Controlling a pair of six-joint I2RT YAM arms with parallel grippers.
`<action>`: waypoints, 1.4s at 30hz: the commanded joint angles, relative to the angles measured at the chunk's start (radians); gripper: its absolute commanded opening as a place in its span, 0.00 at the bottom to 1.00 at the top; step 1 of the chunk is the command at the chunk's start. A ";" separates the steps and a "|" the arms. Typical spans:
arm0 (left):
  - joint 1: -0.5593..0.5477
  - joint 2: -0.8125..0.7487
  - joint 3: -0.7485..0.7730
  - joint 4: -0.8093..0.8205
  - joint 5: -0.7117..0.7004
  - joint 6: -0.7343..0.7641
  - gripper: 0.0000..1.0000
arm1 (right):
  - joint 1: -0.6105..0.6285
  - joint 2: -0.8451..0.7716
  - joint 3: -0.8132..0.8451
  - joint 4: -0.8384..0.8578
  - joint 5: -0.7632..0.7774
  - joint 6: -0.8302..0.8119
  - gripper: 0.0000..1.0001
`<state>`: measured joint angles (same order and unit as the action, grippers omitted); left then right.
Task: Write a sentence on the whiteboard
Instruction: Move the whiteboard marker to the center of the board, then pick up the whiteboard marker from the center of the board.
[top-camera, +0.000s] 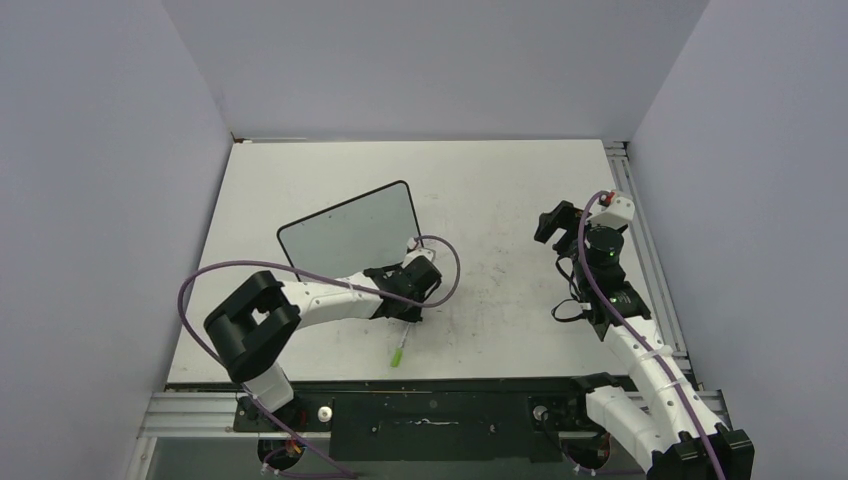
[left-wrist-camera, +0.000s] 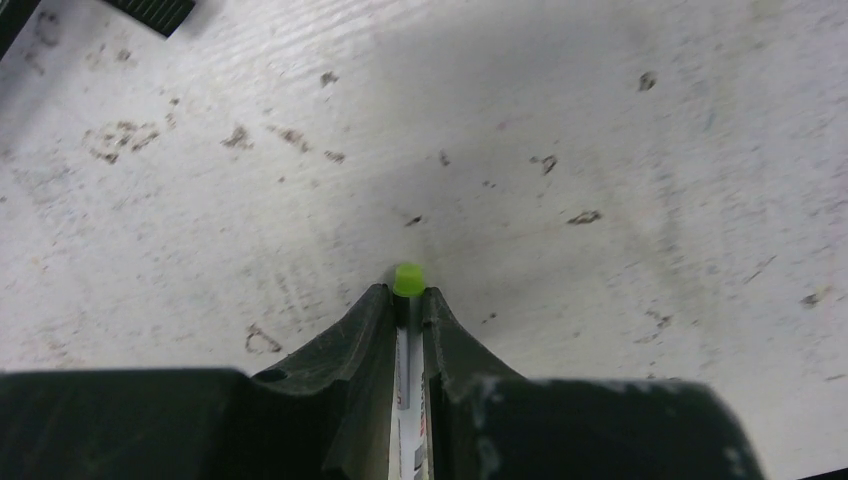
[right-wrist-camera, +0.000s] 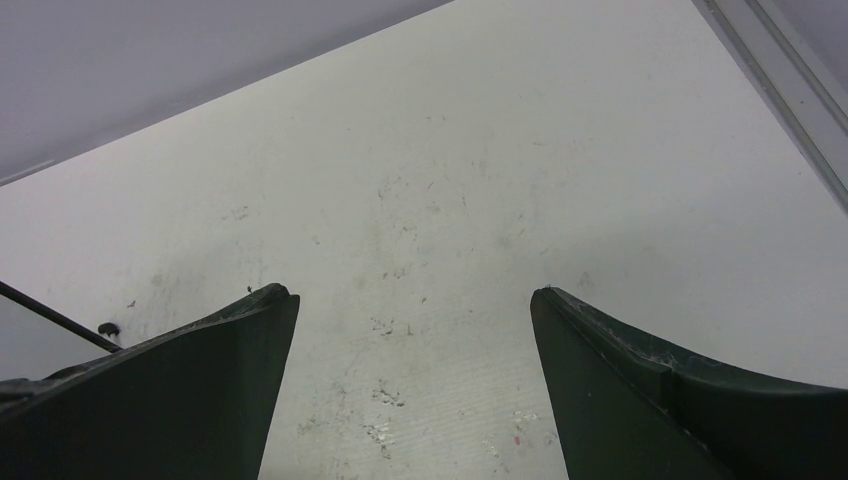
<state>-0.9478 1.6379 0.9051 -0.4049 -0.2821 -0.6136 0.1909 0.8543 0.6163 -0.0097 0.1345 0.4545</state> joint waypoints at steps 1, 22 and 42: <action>-0.014 0.063 0.084 0.101 0.040 -0.029 0.00 | 0.004 -0.018 0.044 0.013 0.022 -0.014 0.90; -0.104 -0.189 -0.049 -0.071 0.108 -0.064 0.57 | 0.005 -0.005 0.042 0.020 0.020 -0.012 0.90; -0.204 -0.129 -0.107 -0.095 0.010 -0.161 0.34 | 0.005 -0.004 0.045 0.020 0.022 -0.014 0.90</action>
<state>-1.1458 1.5028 0.7898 -0.4980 -0.2428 -0.7742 0.1913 0.8543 0.6174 -0.0174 0.1349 0.4534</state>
